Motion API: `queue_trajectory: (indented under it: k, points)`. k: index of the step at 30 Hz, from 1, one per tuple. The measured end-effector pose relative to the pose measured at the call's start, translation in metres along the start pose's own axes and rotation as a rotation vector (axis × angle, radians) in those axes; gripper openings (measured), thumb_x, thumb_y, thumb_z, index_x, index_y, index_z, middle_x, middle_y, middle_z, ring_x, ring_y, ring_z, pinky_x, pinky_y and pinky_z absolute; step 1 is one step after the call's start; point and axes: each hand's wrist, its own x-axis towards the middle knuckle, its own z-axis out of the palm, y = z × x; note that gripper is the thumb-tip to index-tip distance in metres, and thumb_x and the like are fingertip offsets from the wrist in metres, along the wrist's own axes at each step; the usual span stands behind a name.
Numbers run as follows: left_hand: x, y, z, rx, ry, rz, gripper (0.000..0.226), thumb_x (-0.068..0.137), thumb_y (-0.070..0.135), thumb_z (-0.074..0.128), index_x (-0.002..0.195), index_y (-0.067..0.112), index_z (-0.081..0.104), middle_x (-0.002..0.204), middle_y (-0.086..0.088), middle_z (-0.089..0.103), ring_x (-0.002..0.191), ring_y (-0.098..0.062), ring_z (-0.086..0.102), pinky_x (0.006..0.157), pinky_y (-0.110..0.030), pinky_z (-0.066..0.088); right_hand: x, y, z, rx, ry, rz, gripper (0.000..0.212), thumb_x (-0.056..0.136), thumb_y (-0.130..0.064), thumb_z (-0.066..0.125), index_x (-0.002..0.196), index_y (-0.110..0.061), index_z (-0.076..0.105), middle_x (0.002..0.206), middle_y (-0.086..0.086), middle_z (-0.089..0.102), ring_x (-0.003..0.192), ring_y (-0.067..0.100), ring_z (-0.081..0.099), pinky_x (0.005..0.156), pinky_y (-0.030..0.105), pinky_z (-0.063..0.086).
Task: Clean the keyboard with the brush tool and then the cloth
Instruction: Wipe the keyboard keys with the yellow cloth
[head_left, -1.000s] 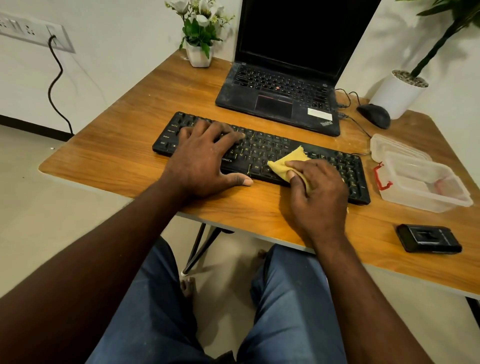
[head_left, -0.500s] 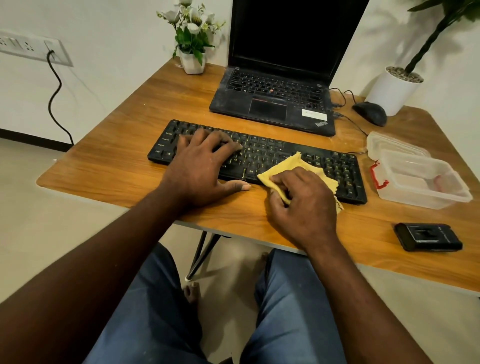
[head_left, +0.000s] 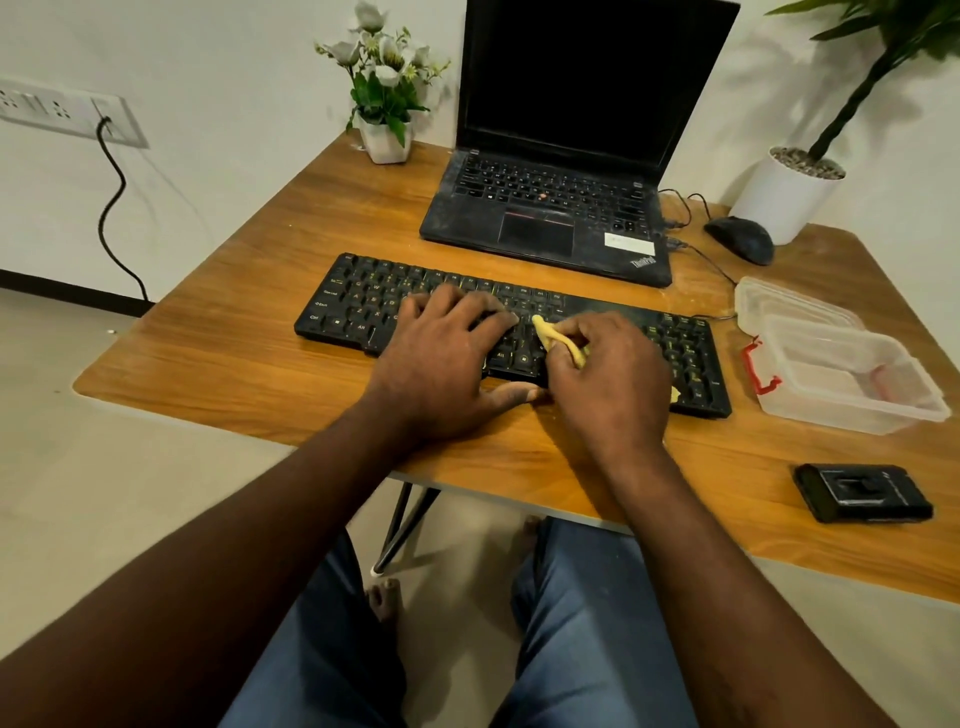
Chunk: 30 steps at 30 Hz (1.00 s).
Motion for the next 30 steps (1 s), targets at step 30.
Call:
queue_trajectory:
  k: [30]
  points:
    - [0.001,0.001,-0.002,0.006,0.028,-0.032,0.079,0.09,0.083,0.034,0.145,0.029,0.05,0.144,0.004,0.051,0.134,-0.021,0.04,0.112,-0.051,0.032,0.106,0.063,-0.015,-0.039,-0.359,-0.086,0.026,0.101,-0.021,0.065,0.122,-0.032,0.076,0.131,-0.002,0.067,0.106,0.014,0.058,0.083,0.03,0.044]
